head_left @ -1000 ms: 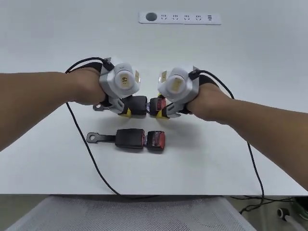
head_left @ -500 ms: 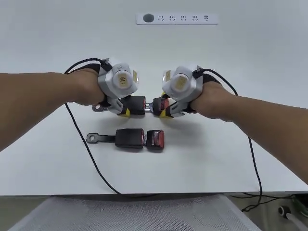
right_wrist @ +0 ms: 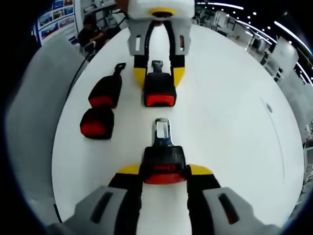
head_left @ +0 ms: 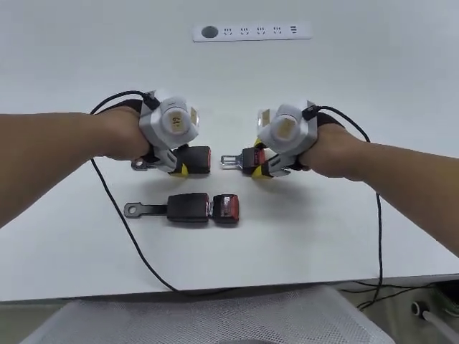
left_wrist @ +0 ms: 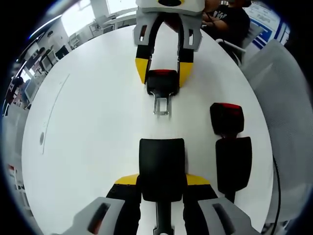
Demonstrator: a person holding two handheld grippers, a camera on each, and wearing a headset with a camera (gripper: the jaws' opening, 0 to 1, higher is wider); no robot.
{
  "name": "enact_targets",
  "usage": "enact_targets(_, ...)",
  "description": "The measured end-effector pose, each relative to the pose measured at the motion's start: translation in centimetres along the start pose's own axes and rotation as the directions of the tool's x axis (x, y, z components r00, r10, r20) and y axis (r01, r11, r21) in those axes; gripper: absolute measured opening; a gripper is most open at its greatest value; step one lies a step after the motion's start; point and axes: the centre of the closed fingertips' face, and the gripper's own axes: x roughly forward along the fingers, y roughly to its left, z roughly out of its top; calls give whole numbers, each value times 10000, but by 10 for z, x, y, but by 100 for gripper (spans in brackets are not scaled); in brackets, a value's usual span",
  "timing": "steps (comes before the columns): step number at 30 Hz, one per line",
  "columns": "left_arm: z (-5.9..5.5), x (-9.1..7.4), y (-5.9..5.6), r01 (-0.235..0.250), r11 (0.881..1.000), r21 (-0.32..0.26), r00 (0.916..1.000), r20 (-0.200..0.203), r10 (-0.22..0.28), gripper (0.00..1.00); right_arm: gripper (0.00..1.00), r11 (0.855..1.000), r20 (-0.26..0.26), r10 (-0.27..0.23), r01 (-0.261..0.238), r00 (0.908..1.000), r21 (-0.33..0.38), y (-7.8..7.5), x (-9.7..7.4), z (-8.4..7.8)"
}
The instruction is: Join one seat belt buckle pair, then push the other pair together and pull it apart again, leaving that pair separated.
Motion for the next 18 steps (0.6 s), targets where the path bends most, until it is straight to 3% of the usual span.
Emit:
enact_targets(6,0,1,1,10,10000,-4,10000,-68,-10,33,36,9995,-264,-137,145,9996,268,-3,-17,-34)
enact_targets(10,0,1,0,-14,10000,70,9999,-149,15,33,37,9995,-120,-58,61,9999,309,-1,-29,-56)
enact_targets(18,-2,0,-1,-33,9999,100,9999,-159,34,33,38,9974,-247,181,-163,9995,708,0,-38,-77)
